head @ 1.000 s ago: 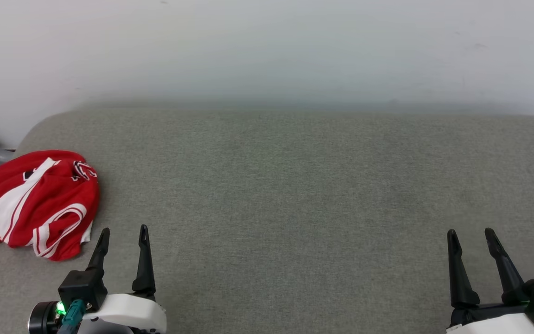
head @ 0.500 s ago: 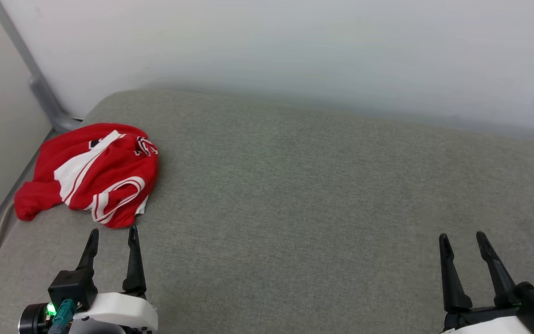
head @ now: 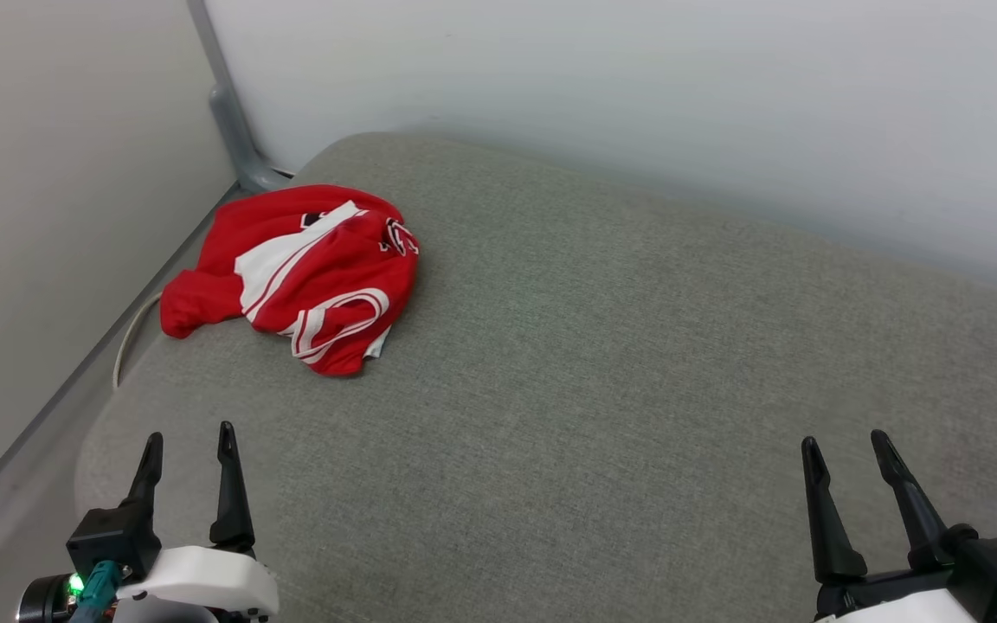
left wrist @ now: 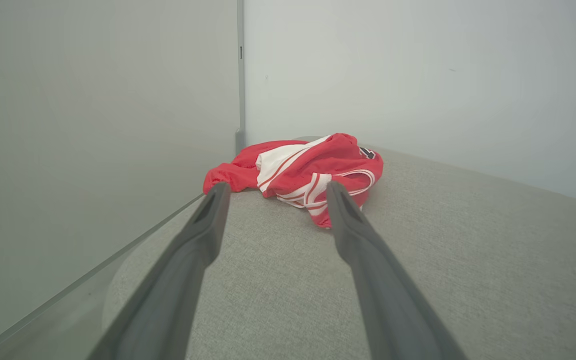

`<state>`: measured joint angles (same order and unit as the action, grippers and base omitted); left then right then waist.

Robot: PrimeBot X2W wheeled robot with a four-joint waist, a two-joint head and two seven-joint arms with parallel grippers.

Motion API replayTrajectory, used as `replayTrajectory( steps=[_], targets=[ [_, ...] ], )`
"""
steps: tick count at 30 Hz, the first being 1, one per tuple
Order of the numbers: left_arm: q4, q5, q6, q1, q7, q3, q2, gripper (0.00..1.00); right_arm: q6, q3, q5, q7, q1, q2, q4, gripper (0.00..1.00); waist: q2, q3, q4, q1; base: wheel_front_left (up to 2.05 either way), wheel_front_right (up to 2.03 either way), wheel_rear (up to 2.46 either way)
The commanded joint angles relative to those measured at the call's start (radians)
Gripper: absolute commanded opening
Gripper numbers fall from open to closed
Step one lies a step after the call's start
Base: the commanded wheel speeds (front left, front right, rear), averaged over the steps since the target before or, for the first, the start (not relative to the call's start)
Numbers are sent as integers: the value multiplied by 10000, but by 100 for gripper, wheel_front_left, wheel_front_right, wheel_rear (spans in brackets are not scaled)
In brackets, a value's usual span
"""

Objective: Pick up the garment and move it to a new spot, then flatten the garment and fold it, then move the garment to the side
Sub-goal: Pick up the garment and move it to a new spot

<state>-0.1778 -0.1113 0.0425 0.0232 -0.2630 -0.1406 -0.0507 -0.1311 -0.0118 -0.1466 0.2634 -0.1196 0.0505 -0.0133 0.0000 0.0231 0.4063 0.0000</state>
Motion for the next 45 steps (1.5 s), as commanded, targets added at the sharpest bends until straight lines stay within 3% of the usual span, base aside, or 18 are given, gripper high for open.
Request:
replayTrajectory(
  steps=[1, 13, 21, 27, 34, 39, 45],
  targets=[
    [-15, -21, -43, -37, -28, -66, 5, 100, 7, 7, 61, 21, 78, -6, 5, 100, 0, 45, 266, 0, 0, 0, 0],
    [-49, -198, -145, -32, -28, -223, 6, 100, 7, 89, 178, 21, 152, -6, 14, 100, 0, 153, 481, 0, 0, 0, 0],
    [-330, -294, 291, 1329, -28, -786, -123, 100, 7, 123, 508, 21, 398, -6, -124, 100, 0, 630, 18, 0, 0, 0, 0],
    [-1206, -664, 703, 3400, -28, -1421, -990, 100, 7, 180, 990, 21, 796, -6, -387, 100, 0, 1419, -714, 0, 0, 0, 0],
    [-2530, -866, 850, 5681, -28, -1115, -2371, 100, 7, 72, 1347, 21, 1297, -6, -829, 100, 0, 2369, -1425, 0, 0, 0, 0],
    [-3731, -1623, 872, 6991, 155, 118, -3379, 100, 7, 8, 1552, 21, 1510, -6, -1087, 100, 0, 2806, -1773, 0, 0, 0, 0],
    [-4473, -2958, 874, 7885, 1700, 2455, -4615, 100, 7, -96, 1705, 21, 1657, -7, -1283, 100, 0, 3101, -2006, 0, 0, 0, 0]
  ],
)
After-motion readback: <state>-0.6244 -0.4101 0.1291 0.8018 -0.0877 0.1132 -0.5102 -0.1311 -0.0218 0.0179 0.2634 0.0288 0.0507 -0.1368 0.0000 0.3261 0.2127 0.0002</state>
